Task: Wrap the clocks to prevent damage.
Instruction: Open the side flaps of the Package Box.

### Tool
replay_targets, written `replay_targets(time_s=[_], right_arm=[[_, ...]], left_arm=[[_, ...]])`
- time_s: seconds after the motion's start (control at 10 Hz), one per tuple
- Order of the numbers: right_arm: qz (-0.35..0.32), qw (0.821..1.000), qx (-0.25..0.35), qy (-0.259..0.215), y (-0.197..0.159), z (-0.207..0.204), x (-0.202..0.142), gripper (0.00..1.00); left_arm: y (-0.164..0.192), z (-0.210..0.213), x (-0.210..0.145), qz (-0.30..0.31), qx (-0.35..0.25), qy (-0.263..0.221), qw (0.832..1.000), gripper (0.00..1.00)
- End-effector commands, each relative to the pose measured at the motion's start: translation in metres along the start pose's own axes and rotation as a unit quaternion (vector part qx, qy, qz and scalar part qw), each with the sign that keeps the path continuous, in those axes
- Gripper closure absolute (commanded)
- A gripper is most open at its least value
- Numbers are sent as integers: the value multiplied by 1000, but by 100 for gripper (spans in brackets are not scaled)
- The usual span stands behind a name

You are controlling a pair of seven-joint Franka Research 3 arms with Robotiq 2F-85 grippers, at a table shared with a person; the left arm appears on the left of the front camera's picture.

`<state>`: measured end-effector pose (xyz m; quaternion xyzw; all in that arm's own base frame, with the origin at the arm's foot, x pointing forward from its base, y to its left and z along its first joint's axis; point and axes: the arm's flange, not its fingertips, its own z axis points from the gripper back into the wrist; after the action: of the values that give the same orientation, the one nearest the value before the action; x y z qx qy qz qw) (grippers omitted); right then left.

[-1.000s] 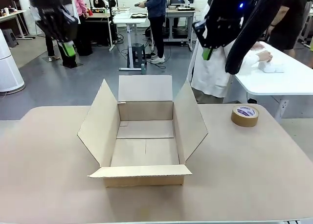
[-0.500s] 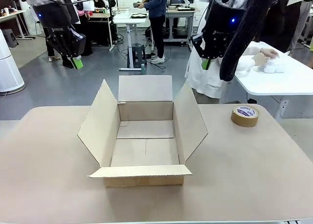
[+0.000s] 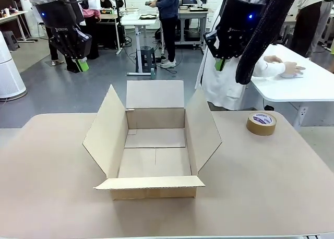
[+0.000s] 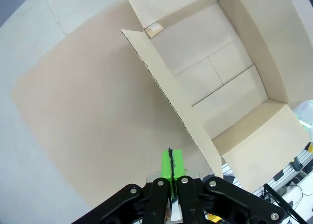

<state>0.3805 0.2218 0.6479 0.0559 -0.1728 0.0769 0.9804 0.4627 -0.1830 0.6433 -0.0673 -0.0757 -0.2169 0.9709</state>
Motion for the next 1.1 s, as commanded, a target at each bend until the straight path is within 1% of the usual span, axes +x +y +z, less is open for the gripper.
replay_targets(time_s=[0.0,0.1,0.2,0.3,0.4,0.7,1.0], right_arm=[[-24,999,-39,18,20,-12,2,99],[-43,997,-60,24,40,-26,1,99],[-44,996,-65,33,50,-36,0,99],[-47,995,-80,43,64,-54,-3,99],[-58,992,-102,38,71,-67,-2,99],[-68,990,-118,48,70,-99,-1,99],[-80,992,-92,44,60,-128,1,99]], left_arm=[[-14,-3,5,15,47,4,999,99],[-25,-6,7,35,47,5,998,99],[-35,-17,8,62,60,3,996,99],[-44,-35,7,85,70,5,994,99],[-48,-47,9,95,73,5,993,99],[-49,-79,13,125,52,18,991,99],[-46,-109,19,142,48,47,988,99]])
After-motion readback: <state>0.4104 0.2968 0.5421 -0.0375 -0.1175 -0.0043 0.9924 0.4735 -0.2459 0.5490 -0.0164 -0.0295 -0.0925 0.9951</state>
